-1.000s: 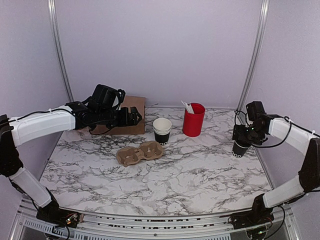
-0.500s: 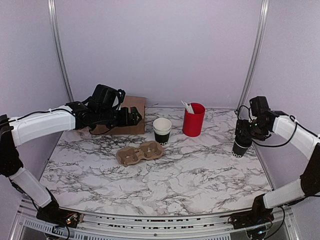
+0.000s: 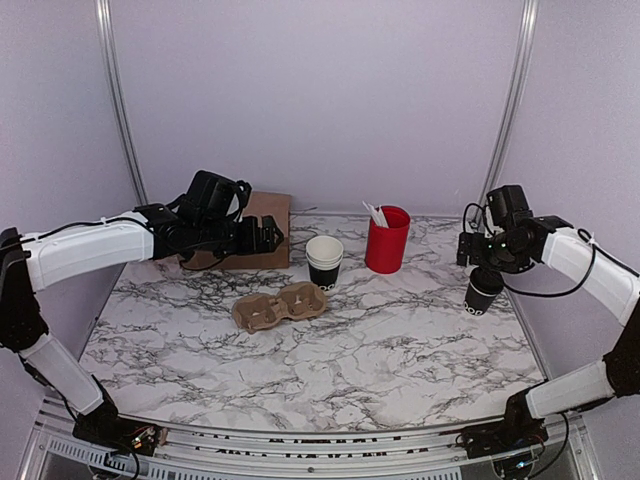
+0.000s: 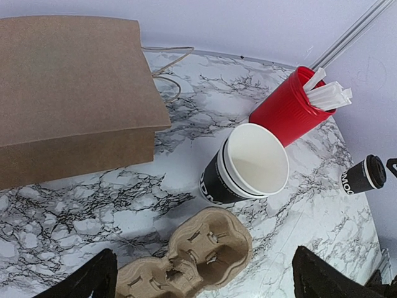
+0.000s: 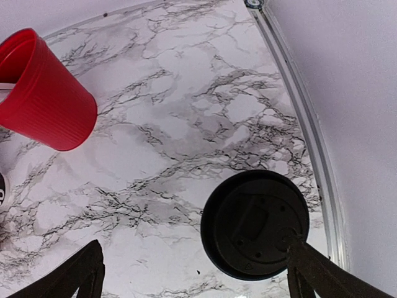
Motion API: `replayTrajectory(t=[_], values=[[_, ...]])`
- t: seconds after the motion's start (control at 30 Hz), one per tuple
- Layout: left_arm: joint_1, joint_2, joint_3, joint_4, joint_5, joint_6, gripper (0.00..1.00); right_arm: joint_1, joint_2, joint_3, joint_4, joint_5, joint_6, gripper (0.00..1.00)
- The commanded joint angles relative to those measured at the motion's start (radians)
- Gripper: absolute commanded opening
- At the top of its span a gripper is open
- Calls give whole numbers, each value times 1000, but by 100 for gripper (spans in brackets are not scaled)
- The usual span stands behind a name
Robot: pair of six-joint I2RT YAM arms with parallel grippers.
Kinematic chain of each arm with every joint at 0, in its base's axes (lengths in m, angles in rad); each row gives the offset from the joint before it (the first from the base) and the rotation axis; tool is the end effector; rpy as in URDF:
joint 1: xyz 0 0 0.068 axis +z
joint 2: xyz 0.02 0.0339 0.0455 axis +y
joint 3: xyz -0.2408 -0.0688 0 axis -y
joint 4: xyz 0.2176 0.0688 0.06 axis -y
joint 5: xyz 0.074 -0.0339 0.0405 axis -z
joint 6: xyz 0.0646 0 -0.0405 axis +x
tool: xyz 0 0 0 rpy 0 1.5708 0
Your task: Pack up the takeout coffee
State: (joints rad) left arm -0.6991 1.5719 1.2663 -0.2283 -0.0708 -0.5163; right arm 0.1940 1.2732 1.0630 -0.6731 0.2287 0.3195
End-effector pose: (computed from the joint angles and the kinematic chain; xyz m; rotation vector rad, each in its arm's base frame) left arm 0.2823 -0.2314 0.2756 0.1545 2.1666 -0.6443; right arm 0.2595 0.0361 0.2512 0.2512 2.4105 -0.0489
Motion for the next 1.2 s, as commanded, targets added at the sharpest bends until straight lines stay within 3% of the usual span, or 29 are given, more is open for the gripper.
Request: replayTrajectory(t=[0.0,0.83,1.03,1.17], values=[[6,34,-7,7,-30,-2,99,48,-23,41,36,-21,28,99],[78,359,-12,-35,170,-47,99,103,-19,-33,157,-149,46,99],[42,380,-12,-23,221,-47,99,104,-14,-38,165,-154,40,99],[-42,391,10,-22,232,-61,99,104,-8,-37,170,-157,39,99]])
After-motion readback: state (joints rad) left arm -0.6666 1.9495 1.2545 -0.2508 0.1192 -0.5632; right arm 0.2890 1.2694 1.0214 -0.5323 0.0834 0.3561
